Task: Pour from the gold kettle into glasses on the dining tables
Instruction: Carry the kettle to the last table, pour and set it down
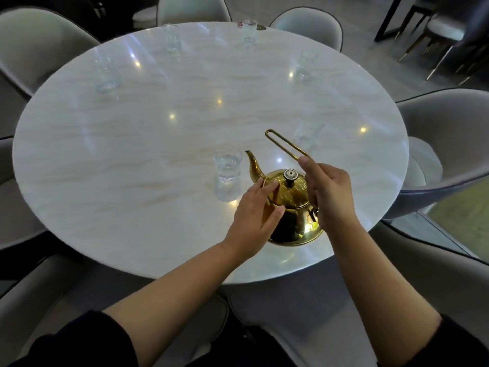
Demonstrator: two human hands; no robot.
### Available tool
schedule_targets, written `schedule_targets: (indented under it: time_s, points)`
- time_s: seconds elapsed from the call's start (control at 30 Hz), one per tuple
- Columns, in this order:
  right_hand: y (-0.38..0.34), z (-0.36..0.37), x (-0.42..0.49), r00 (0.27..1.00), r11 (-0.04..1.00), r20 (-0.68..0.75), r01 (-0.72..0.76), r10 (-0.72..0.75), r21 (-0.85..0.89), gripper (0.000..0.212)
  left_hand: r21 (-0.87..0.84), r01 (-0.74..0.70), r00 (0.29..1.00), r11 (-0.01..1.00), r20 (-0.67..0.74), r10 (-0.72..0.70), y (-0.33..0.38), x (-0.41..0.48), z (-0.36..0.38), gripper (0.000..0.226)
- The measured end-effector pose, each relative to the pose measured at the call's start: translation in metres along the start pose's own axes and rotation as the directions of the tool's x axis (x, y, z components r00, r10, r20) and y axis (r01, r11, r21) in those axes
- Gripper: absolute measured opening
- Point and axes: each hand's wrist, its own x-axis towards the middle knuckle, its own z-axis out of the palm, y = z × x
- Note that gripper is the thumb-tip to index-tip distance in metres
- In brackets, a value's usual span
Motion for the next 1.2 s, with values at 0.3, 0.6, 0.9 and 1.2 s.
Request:
schedule_targets:
  time_s: [0.3,0.6,0.9,1.2]
  points:
    - [-0.008,-0.072,-0.062,1.0,0.998,0.012,-0.016,0.015,0.059,0.049,0.002,-0.07,0.993,0.998,-0.092,0.07,0.041,-0.047,0.06,0.044]
    - [-0.012,-0.173,-0.126,0.998,0.999,0.066,0.013,-0.015,0.034,0.048,-0.069,-0.07,0.987,0.995,-0.151,0.059,0.11,-0.109,0.151,0.052]
    - [-0.008,-0.234,-0.165,0.999,0.999,0.043,-0.006,0.004,0.047,0.045,-0.038,-0.09,0.993,0.995,-0.077,0.087,0.135,-0.142,0.203,0.052]
    - [-0.006,-0.25,-0.166,1.0,0.995,0.002,0.009,-0.009,0.104,0.046,-0.029,-0.097,0.995,0.995,-0.043,0.095,0.146,-0.133,0.21,0.051]
